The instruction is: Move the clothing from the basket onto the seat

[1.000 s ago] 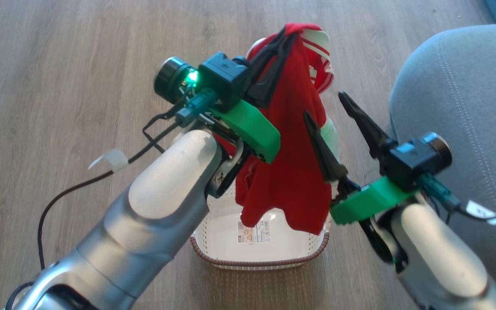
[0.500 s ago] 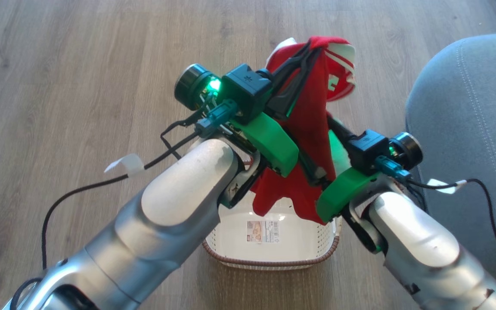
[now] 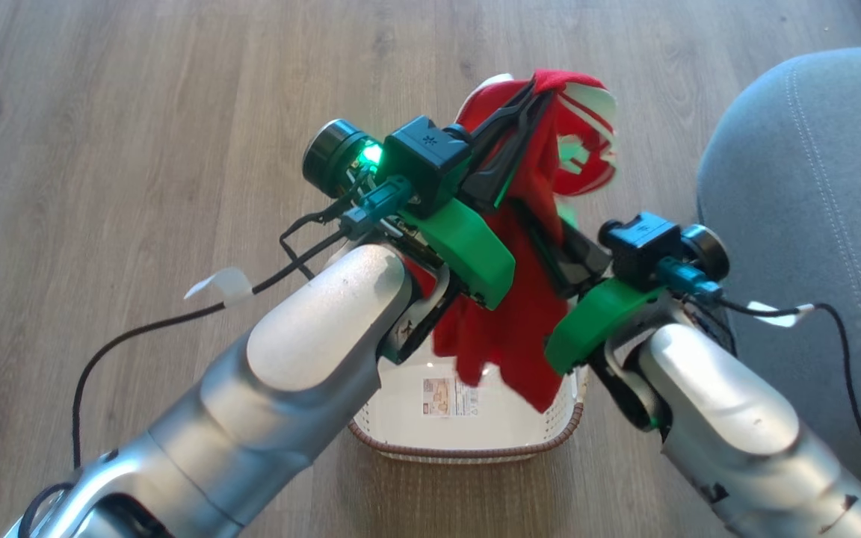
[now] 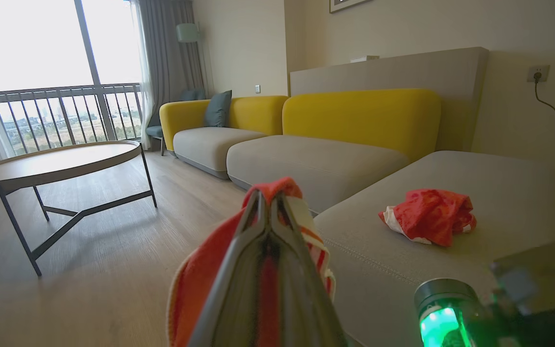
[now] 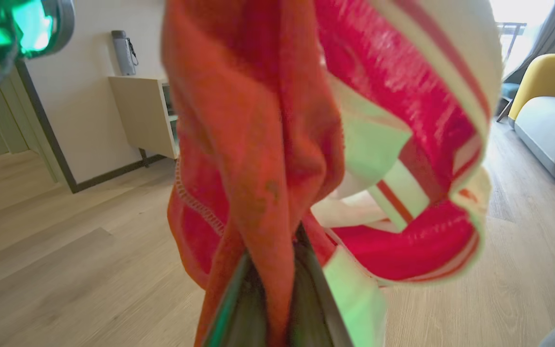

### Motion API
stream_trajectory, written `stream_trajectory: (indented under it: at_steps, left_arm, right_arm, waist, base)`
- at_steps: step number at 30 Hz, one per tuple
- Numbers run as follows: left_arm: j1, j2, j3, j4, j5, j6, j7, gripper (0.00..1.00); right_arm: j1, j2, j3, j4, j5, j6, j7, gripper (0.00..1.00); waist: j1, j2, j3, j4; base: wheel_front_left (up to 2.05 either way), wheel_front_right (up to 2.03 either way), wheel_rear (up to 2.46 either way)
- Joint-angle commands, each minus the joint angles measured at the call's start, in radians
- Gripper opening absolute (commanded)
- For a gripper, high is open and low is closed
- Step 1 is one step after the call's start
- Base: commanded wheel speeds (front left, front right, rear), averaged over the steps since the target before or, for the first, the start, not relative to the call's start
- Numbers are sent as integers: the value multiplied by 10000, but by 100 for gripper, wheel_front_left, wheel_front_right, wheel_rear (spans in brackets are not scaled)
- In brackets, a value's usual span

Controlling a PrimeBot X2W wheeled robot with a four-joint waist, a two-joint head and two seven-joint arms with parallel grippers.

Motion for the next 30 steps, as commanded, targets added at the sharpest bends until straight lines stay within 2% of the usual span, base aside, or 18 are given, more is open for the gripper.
stream_trajectory:
  at_steps: [1, 2, 7, 13, 22, 30]
  left_arm:
    - [-571, 83, 337, -189, -43, 7, -55, 65]
    - [-543, 83, 318, -131, -81, -46, -56, 100]
    - [-437, 92, 303, 187, -115, -234, -60, 100]
    - [-133, 117, 200, 787, -256, -741, -63, 100]
    - [528, 178, 34, 1325, -319, -1412, -63, 100]
    - [972, 172, 220, 1418, -209, -1625, -64, 100]
  right_arm:
    - [-50, 53, -262, -540, -2, 69, -49, 0]
    - [12, 71, -405, -694, -14, 69, -49, 0]
    - [615, 59, -1249, -1407, -192, 69, -49, 0]
    - [1623, -78, -2440, -2368, -545, 69, -49, 0]
    - [2359, -124, -3420, -3143, -752, 69, -49, 0]
    - [2689, -129, -3985, -3549, -815, 69, -49, 0]
  waist:
    - [0, 0, 30, -68]
    - [0, 0, 39, -100]
    - [0, 0, 68, -307]
    - [0, 0, 61, -817]
    - [0, 0, -88, -2083]
    - [0, 0, -134, -3310]
  base:
    - [0, 0, 0]
    - [0, 0, 0]
    - [0, 0, 0]
    - [0, 0, 0]
    - [0, 0, 0]
    - [0, 0, 0]
